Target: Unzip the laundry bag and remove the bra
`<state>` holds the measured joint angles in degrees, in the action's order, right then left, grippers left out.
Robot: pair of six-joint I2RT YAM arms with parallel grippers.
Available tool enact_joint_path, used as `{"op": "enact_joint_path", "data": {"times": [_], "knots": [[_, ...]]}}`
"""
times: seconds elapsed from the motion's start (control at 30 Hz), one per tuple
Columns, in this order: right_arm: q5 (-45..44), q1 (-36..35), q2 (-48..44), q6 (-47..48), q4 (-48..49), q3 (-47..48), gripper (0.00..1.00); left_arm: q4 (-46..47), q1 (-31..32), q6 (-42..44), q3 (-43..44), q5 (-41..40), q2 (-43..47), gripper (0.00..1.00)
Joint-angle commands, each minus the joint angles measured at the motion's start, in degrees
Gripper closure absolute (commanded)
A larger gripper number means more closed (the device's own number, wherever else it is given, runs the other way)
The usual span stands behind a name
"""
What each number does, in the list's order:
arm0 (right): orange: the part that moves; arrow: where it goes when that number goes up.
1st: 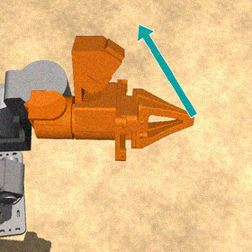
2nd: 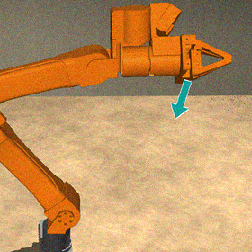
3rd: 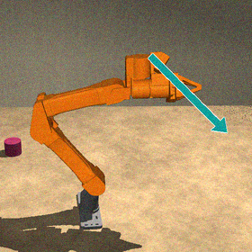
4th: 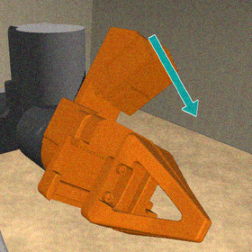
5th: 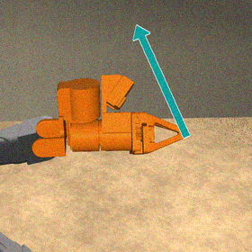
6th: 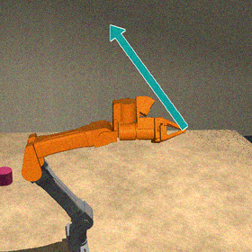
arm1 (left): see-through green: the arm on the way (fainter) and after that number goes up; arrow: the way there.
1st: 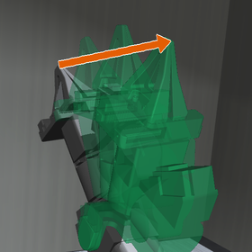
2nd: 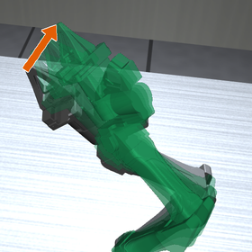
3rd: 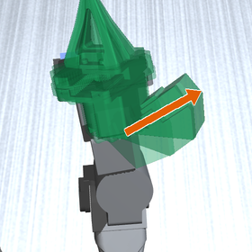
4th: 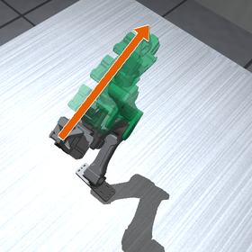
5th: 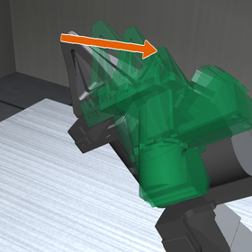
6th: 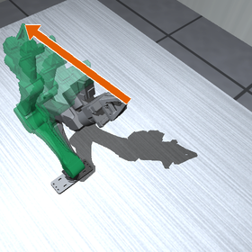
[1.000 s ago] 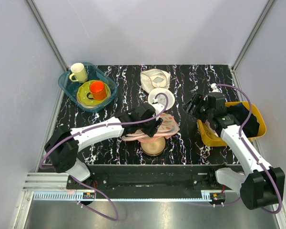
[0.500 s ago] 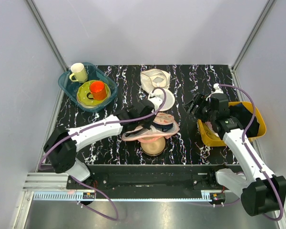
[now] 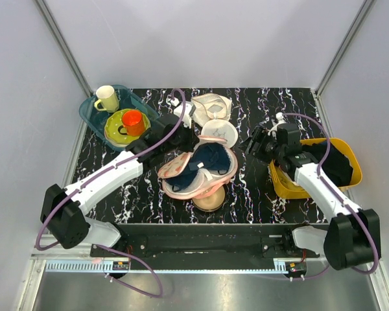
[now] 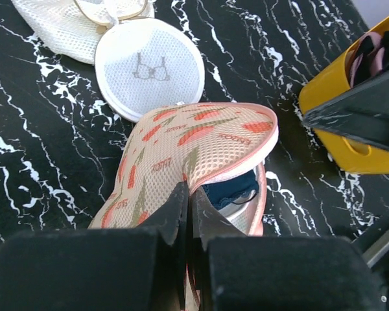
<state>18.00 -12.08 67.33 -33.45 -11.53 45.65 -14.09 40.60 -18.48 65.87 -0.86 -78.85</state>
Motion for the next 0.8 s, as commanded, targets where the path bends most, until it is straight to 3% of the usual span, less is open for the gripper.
{"op": "enact_joint_path", "data": {"times": [0.0, 0.37, 0.43, 0.6, 0.73, 0.77], "knots": [[7.9, -2.1, 5.9, 2.3, 4.0, 1.6, 0.19, 5.7, -0.7, -3.0, 1.2, 4.3, 1.8, 1.0], [10.3, -6.6, 17.2, -0.9, 11.1, 1.2, 0.19, 5.7, -0.7, -3.3, 1.1, 5.4, 2.5, 1.0], [10.9, -7.0, 18.1, -1.1, 12.9, 0.9, 0.29, 5.9, -0.7, -3.3, 0.8, 5.7, 2.8, 1.0], [12.2, -7.8, 19.3, -2.8, 15.4, 0.0, 0.41, 6.2, -0.7, -3.5, 0.3, 5.5, 3.3, 1.0], [11.7, -8.1, 18.5, -3.0, 15.3, -0.5, 0.7, 6.3, -0.7, -3.5, -0.4, 4.9, 4.1, 1.0], [10.9, -8.1, 17.2, -3.0, 15.1, -0.7, 0.72, 6.3, -0.8, -3.4, -0.9, 4.6, 4.7, 1.0]]}}
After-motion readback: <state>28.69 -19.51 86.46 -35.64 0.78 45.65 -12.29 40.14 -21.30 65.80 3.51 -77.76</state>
